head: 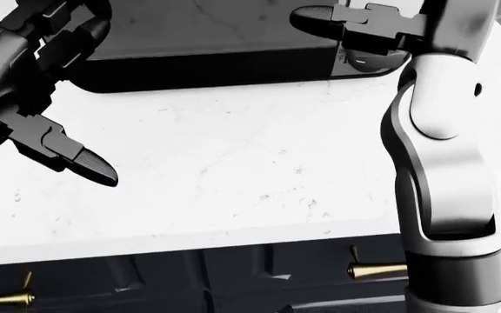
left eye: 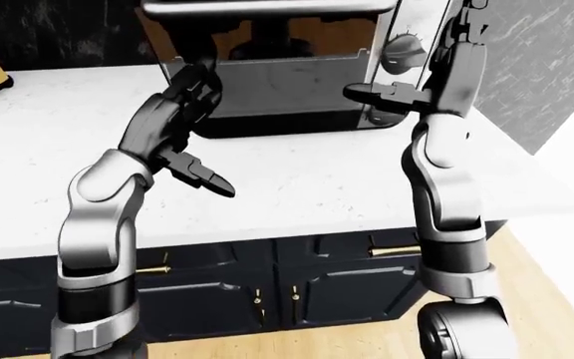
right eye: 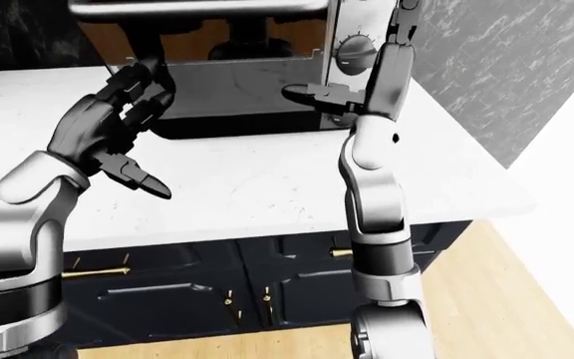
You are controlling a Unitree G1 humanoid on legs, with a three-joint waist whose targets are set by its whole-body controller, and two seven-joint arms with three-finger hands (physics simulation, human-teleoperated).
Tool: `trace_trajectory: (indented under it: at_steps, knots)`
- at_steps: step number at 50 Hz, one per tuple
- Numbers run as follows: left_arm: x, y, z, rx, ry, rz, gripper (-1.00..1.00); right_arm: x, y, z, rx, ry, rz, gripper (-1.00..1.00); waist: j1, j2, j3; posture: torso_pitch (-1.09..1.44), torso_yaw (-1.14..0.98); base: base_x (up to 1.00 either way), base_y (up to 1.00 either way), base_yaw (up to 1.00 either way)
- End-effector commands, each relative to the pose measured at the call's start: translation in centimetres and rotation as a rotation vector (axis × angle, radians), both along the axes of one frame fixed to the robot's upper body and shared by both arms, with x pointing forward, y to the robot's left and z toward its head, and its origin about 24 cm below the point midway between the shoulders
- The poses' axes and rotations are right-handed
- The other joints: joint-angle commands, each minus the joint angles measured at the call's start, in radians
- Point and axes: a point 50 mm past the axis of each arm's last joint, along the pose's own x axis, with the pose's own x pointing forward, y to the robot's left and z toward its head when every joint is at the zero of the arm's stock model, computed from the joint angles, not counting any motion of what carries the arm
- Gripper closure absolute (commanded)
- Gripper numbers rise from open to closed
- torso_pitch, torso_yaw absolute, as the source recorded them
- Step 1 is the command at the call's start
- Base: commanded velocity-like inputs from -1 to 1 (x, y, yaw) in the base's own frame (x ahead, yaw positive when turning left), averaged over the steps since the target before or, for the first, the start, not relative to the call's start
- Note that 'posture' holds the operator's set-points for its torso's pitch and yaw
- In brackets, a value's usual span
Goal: Close the toaster oven door.
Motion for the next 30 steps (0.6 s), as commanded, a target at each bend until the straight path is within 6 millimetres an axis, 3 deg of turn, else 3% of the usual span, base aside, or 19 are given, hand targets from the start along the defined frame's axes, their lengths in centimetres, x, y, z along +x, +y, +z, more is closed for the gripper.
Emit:
trace_trajectory:
  at_steps: [1,30]
  knots:
    - [-0.2,1.2,2.4,0.001,-0.118,0.092,-1.00,-0.7,0.2,2.0,-0.007,-0.094,0.006,-1.00,0.001,0.001,-0.026,0.00,0.00,0.00,0.00,0.00]
    - [2.3,2.2,3.3,0.016,-0.109,0.116,-1.00,-0.8,0.1,1.8,0.001,-0.087,0.010,-1.00,-0.004,0.003,-0.026,0.00,0.00,0.00,0.00,0.00]
